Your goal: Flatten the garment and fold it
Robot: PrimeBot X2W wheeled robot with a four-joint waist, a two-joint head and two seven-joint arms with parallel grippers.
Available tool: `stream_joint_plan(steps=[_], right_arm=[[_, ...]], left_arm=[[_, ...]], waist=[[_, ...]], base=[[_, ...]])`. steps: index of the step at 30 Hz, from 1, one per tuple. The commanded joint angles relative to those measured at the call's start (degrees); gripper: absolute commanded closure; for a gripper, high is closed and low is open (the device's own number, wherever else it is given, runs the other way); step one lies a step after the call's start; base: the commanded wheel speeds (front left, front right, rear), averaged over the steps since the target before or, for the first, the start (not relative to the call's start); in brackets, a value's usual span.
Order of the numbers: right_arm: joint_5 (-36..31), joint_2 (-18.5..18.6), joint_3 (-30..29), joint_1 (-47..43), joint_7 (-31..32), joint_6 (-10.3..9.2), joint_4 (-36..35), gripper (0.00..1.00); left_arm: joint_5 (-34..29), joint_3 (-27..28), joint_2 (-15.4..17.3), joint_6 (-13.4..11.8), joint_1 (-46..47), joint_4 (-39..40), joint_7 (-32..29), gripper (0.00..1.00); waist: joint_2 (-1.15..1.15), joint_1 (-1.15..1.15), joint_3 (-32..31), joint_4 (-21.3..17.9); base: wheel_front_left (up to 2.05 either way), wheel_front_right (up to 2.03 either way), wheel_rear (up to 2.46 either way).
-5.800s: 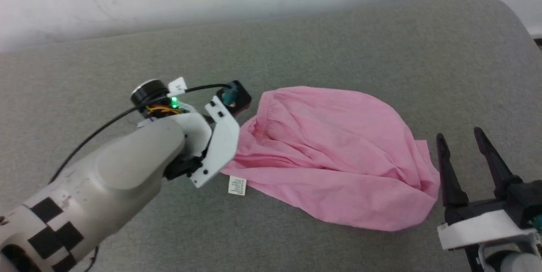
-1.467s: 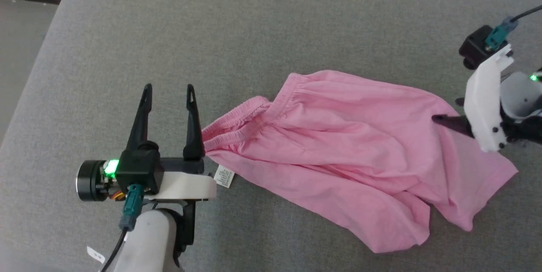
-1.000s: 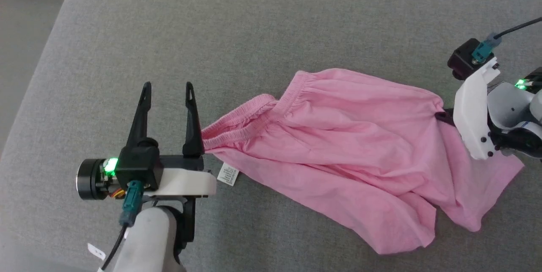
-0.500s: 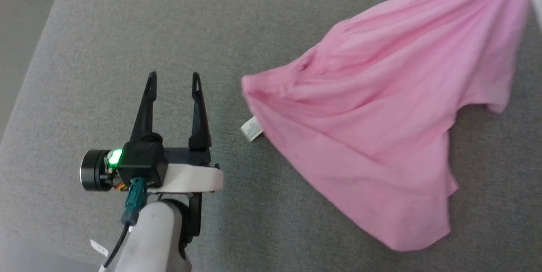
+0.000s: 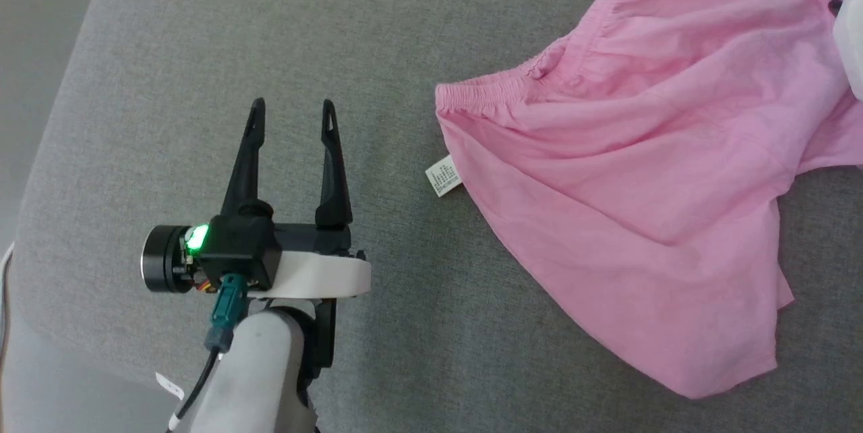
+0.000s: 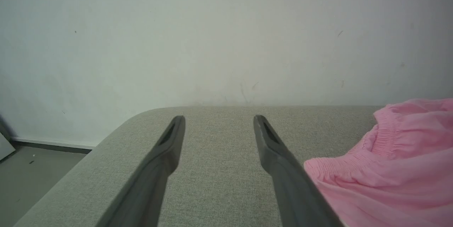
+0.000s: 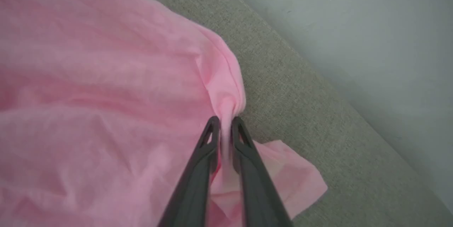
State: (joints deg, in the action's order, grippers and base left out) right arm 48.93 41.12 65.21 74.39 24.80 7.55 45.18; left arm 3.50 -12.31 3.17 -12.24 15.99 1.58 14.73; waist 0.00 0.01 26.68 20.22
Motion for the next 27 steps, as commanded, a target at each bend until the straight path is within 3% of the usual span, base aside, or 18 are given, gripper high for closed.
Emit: stream_joint_plan(steps=[1,8,11,19,23,27], right_arm=[[0.54,0.13,-0.61,-0.44,-1.63,-0.06,0.01,0.00],[3.04,3.44,0.18,-1.34,-5.72,-0.06,-10.69,0.00],[5.25,5.22,0.46,-1.82,-4.14,-0.06,-15.91,0.00],[12.09,14.41,5.10,-6.18,7.44,-0.06,-37.19,0.00],[14.44,16.68,5.98,-10.17,11.03,-0.06,-41.70,0.00],[16.01,16.37,6.52,-15.02,11.65,-0.06,-42.06,0.00]], left_arm=[[-0.30,0.30,-0.28,-0.40,0.61,-0.29,0.27,0.00],[-1.81,2.63,0.83,-0.27,-2.81,-0.93,0.27,0.00],[-2.06,3.25,1.28,-0.33,-3.87,-1.08,0.27,0.00],[-2.43,4.36,2.08,-0.34,-6.91,-1.66,0.27,0.00],[-2.49,4.25,1.98,-0.18,-7.50,-1.75,0.27,0.00],[-2.44,4.03,1.82,0.08,-7.54,-1.73,0.27,0.00]], waist=[[0.00,-0.01,-2.06,-1.11],[0.00,-0.01,-7.76,-4.74],[0.00,-0.01,-9.16,-5.82],[0.00,-0.01,-12.85,-7.62],[0.00,-0.01,-13.49,-7.36],[0.00,-0.01,-13.43,-6.79]], base=[[0.00,0.00,0.00],[0.00,0.00,0.00],[0.00,0.00,0.00],[0.00,0.00,0.00],[0.00,0.00,0.00],[0.00,0.00,0.00]])
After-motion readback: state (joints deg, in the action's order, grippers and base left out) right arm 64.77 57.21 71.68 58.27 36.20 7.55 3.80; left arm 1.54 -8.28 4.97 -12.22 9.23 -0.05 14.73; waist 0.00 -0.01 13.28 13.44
